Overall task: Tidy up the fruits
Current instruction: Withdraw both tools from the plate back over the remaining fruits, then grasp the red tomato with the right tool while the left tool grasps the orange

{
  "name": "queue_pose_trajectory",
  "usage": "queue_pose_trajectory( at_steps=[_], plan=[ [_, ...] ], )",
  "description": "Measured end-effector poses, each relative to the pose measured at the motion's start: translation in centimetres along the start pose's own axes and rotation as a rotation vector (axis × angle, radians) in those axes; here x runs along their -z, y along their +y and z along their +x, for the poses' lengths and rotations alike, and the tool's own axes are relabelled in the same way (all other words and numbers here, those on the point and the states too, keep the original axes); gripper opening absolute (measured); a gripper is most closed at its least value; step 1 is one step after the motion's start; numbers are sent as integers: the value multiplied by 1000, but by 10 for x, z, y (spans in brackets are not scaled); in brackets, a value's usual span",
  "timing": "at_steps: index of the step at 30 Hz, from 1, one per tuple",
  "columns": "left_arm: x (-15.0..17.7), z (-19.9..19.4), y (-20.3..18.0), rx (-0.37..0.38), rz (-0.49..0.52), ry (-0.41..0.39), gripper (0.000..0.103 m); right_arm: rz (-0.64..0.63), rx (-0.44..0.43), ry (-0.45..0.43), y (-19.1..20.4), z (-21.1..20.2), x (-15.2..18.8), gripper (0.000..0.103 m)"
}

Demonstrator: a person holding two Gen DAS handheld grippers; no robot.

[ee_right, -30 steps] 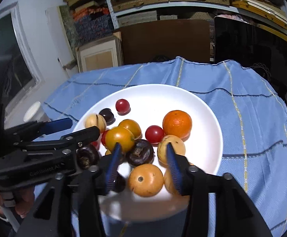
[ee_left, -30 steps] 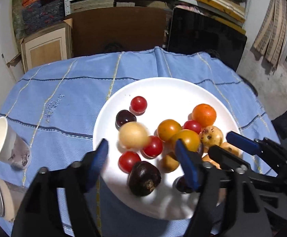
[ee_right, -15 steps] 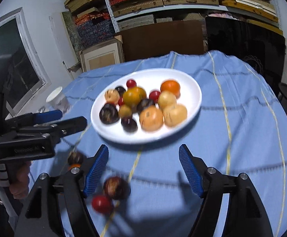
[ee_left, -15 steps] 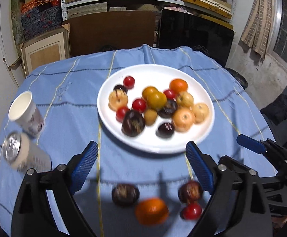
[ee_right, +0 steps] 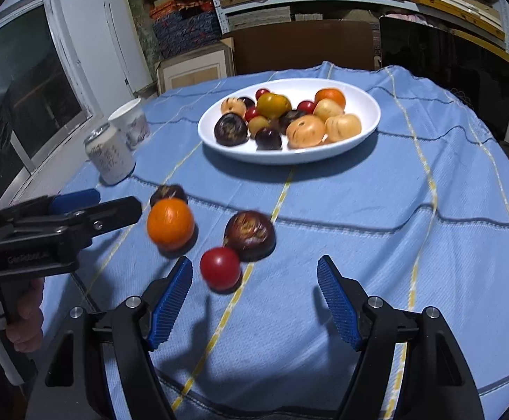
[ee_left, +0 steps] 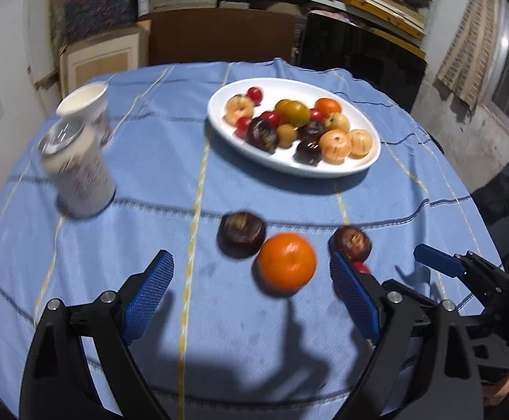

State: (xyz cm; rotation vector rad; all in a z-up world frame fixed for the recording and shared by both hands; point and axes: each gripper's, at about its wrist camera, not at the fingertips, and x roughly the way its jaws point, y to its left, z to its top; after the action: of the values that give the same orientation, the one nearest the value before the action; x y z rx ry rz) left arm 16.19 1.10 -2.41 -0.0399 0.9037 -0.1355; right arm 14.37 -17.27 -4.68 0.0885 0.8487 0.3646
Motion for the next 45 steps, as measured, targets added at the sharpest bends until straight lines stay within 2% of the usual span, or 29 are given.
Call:
queue_pose_trajectory(
  at_steps=[8, 18, 19, 20, 22, 25, 26, 27, 32, 36, 39, 43, 44, 45],
  plan=[
    [14, 0, 16, -23, -5, -3, 89, -26, 4, 37, 13, 10, 7, 75],
    [18, 8, 25, -19, -12, 16, 89, -88, 54, 67, 33, 30, 2, 74],
    [18, 8, 26, -19, -15, 17, 89, -89, 54, 71, 34, 32, 1, 72],
    [18, 8, 28, -19, -16, 16, 89, -92, 54, 80, 35, 35, 1, 63],
    [18, 7, 30, -27, -17, 12, 89, -100, 61, 101, 36, 41, 1, 51],
    [18, 7, 32, -24, -25, 13, 89, -110, 74, 91, 39, 44, -1, 49],
    [17, 7, 32, -24, -25, 13, 89, -104, 69, 80, 39, 45, -2, 33],
    [18, 7, 32, -25, -23, 14, 89, -103, 72, 77, 38, 46, -2, 29],
    [16, 9, 21, -18, 3, 26, 89, -90, 43, 67, 31, 37, 0, 29],
    [13, 13, 3, -6, 29, 35, 89, -9, 14, 34, 6, 23, 7, 29],
    [8, 20, -7, 7, 14, 52, 89, 56, -15, 14, -15, 15, 12, 29],
    [2, 29, -18, 11, -2, 64, 89, 67, -11, -27, -26, 4, 12, 29],
    [1, 32, -21, 5, 1, 69, 87, 74, -10, -30, -29, 3, 11, 29],
    [-1, 36, -24, 4, 2, 79, 81, 77, -12, -29, -30, 3, 11, 29]
  ],
)
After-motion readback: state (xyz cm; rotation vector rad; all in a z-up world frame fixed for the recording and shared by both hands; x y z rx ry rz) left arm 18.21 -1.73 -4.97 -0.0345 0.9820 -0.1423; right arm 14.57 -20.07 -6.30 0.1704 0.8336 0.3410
